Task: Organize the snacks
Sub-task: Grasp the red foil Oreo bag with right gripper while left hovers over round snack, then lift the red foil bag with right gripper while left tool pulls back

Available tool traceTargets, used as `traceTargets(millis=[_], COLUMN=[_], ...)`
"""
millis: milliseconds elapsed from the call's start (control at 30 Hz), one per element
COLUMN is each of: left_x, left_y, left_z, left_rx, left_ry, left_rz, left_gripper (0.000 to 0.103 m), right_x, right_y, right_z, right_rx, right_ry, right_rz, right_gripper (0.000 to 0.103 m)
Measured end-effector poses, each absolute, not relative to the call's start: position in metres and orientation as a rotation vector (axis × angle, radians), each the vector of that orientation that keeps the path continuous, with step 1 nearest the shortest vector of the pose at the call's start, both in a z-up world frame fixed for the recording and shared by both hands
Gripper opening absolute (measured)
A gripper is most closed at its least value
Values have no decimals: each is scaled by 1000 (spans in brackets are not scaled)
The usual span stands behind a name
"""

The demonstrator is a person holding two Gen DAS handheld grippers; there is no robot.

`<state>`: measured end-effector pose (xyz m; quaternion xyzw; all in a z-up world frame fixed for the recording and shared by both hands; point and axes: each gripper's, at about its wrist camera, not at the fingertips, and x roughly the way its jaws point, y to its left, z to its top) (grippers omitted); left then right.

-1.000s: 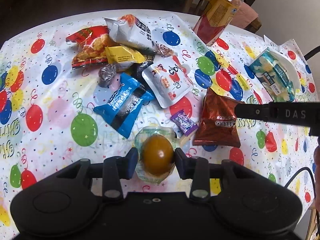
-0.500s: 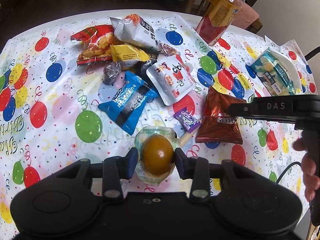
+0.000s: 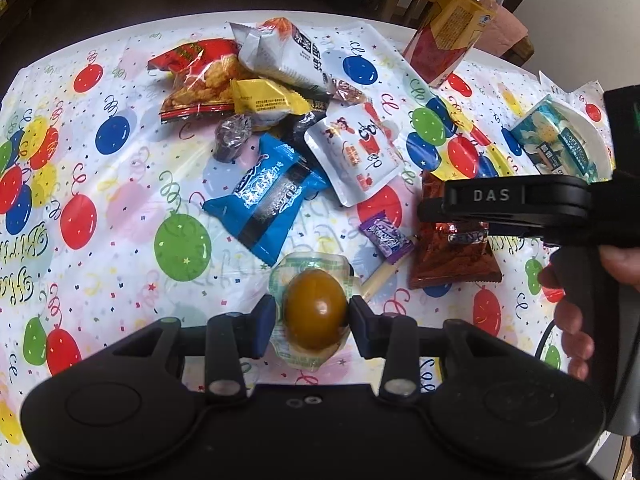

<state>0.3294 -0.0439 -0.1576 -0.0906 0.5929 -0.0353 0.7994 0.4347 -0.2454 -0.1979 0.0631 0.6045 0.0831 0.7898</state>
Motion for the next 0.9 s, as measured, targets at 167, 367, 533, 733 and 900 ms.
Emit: traceTargets(millis=[167,367,533,733,900], left_x=[330,329,325,316,305], left_y=[-42,-42,-42,-43,-46], left_z=[-160,-160,-155,-143,-127], left_rx=[-198,-199,-202,-199,-195], left_ry=[1276,1275,1267,1247,1229], left_rz=[-71,-73,-78,-99,-121], left_gripper=[38,38,38,38,38], right_x=[436,433,425,404,378], right_y=[-243,-244,-252,-263,-265], right_z=[-201,-199,-182,-152,-122], right_rx=[130,109,126,147,142], right_ry=[1298,1294,1272,1260,1239], right_rz=[184,179,195,228,267], right_gripper=[66,43,41,41,41])
